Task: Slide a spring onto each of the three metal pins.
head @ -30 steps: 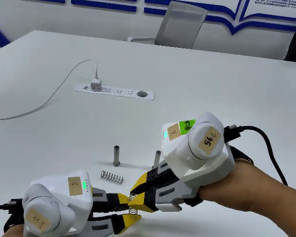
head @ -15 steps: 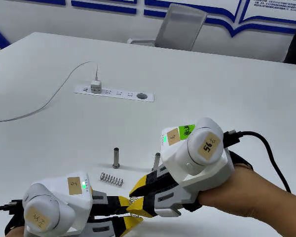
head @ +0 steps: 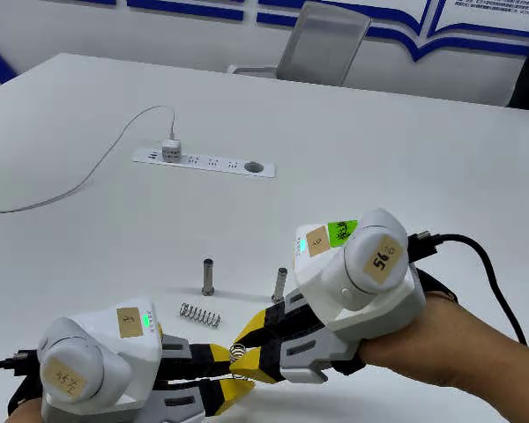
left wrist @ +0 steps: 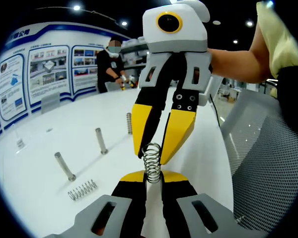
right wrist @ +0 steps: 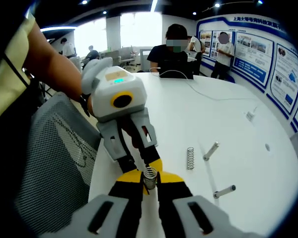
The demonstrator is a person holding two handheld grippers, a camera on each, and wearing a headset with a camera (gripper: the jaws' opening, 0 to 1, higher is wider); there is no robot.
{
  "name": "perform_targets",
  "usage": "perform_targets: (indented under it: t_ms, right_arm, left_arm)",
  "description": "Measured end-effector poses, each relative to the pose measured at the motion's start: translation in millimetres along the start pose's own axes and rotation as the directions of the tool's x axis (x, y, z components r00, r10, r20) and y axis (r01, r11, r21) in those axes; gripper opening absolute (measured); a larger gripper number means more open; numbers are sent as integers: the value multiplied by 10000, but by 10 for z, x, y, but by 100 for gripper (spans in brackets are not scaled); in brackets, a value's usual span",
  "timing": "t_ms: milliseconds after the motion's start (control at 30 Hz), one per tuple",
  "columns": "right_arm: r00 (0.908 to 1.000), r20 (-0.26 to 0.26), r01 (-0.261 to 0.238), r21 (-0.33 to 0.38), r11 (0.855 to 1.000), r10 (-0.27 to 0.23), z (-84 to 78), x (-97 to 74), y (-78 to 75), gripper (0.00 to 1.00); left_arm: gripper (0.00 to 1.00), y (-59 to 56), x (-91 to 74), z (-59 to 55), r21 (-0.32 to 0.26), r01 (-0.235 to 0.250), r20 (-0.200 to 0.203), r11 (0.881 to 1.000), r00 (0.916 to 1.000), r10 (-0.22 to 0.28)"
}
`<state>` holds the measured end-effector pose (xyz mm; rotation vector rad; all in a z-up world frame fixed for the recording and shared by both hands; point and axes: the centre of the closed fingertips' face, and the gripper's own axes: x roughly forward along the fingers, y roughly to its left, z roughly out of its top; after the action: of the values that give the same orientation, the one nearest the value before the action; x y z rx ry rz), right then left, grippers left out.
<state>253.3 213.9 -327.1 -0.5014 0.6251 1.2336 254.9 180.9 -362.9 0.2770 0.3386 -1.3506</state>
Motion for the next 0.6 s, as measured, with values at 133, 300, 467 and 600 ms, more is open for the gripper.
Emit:
perform_targets:
  t_ms: [133, 300, 467, 600]
  right_arm:
    - [10000, 79, 37, 1, 10000, -37, 9, 4, -5, 12]
    - [9999, 151, 74, 88, 9999, -75, 10, 1, -11, 12]
    - [9997, 202, 167, 148, 9998, -170, 15, -14, -34, 12]
    - [9994, 230, 267, 200, 9994, -272, 21, -36, -59, 12]
  left_arm:
    - [10, 7, -2, 5, -47, -21, 21, 10000, 10000, 21]
    - [11, 13, -2, 10, 181, -63, -4, 9998, 10000, 63]
    - [12, 34, 4, 31, 437, -151, -15, 9989, 9999, 152]
    - [14, 50, 3, 49, 505, -228, 30, 9985, 9997, 227]
